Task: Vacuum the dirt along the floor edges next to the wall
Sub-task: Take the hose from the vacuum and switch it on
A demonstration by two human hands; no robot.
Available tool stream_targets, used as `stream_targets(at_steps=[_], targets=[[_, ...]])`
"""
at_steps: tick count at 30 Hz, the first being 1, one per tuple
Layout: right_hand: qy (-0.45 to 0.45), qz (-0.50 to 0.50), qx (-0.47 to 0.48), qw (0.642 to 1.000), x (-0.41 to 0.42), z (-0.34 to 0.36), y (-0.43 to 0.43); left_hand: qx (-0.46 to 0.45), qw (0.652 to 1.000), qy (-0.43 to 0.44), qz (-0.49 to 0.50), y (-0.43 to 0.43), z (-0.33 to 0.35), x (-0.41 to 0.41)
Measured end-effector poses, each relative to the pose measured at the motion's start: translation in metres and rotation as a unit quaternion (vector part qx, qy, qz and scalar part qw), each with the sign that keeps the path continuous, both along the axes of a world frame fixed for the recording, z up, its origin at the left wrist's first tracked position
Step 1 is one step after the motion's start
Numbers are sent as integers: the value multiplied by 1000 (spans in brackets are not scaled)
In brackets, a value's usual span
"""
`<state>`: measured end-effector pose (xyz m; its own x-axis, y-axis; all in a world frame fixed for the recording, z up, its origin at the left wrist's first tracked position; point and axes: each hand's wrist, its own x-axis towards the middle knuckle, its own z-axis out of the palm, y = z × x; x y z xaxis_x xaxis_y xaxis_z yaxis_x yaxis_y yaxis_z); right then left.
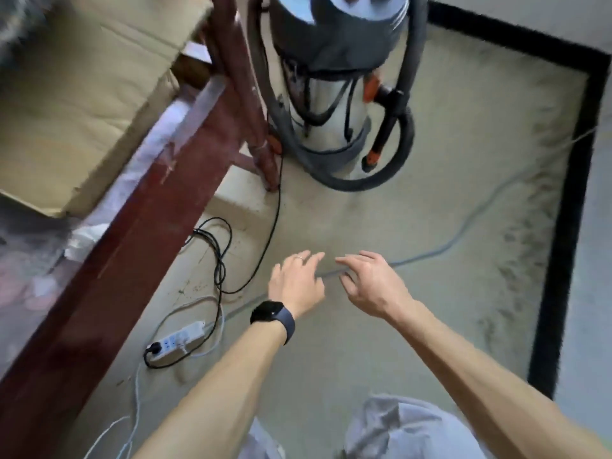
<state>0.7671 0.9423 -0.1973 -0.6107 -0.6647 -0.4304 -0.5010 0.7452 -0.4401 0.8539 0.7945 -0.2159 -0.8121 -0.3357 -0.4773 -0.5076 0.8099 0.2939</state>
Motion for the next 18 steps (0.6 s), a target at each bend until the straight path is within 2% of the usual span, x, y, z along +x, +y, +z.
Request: stream_targets(at_steps=[2, 5, 9, 13, 18], targets=[[14, -66, -28, 997, -18, 89, 30, 17, 998, 56, -38, 25, 88, -23], [50, -134, -101, 985, -36, 211, 64, 43, 991, 118, -38, 51, 203, -50], [96, -179, -174, 964, -65, 354, 102, 51, 981, 184, -21, 71, 340, -87], [151, -181, -211, 949, -97, 453, 128, 21, 972, 234, -14, 78, 434, -117], [167, -176, -226, 944, -133, 511, 139, -23, 962, 271, -8, 61, 487, -144]])
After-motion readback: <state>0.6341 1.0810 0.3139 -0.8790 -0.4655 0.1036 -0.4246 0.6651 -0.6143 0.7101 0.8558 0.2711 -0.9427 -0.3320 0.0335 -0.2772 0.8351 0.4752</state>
